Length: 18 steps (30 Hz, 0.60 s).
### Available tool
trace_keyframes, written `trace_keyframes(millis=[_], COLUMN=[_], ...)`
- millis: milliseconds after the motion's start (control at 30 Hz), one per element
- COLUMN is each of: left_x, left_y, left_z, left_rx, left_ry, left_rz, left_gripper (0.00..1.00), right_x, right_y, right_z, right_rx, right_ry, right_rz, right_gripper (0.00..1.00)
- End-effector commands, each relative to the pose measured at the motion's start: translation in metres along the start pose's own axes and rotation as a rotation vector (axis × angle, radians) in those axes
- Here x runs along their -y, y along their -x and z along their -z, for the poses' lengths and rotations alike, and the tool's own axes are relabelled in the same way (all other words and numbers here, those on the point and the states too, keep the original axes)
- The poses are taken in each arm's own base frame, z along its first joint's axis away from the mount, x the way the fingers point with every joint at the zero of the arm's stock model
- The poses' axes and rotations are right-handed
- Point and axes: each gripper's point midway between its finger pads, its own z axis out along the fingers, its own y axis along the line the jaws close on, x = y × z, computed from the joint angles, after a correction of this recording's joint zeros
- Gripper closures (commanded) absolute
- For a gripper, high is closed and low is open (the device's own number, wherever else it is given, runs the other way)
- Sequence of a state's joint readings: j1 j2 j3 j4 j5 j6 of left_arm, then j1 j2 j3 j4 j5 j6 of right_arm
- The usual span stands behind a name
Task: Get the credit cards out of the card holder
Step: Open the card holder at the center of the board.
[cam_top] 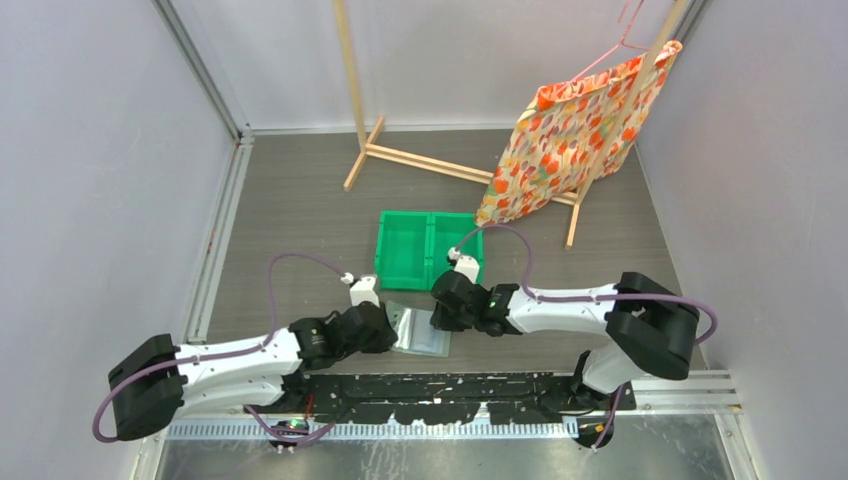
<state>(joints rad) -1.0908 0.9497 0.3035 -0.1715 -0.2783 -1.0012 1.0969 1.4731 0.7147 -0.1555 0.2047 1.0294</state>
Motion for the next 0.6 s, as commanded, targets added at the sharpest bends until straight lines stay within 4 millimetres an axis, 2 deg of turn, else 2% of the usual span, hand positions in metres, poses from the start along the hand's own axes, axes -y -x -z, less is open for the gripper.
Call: trace_keyframes(millis=[0, 33, 167, 233, 300, 367, 467, 567], left_x=[-0.019, -0.021, -0.027, -0.032, -0.04, -0.034, -0.008, 0.026], left_y=[-0.002, 0.001, 0.017, 0.025, 0.036, 0.051, 0.076, 0.09], left_z=[0.01, 0.013, 0.029, 0.038, 0.051, 0.065, 0.084, 0.092], left_rx=[0.005, 0.017, 0.085, 0.121, 0.156, 0.195, 0.245, 0.255], left_ry=[0.076, 0.083, 0.103, 0.124, 0.168, 0.165, 0.082, -0.03], left_rz=[0.032, 0.042, 0.077, 0.088, 0.096, 0.106, 0.103, 0.071], left_gripper=[0.75, 0.66, 0.4, 0.33, 0.32, 0.32, 0.35, 0.39], right_x=[0.005, 0.007, 0.011, 0.012, 0.012, 0.011, 0.011, 0.013], right_y=[-0.007, -0.008, -0.012, -0.012, -0.011, -0.01, -0.01, -0.011], right_z=[-0.012, -0.014, -0.018, -0.018, -0.018, -0.018, -0.018, -0.019], right_rx=[-0.011, -0.014, -0.026, -0.027, -0.025, -0.023, -0.02, -0.023], right_ry=[-0.018, -0.023, -0.042, -0.051, -0.052, -0.053, -0.054, -0.062], right_rz=[-0.011, -0.01, 0.0, 0.006, 0.008, 0.009, 0.011, 0.011], right_gripper=[0.86, 0.87, 0.89, 0.9, 0.9, 0.9, 0.9, 0.91])
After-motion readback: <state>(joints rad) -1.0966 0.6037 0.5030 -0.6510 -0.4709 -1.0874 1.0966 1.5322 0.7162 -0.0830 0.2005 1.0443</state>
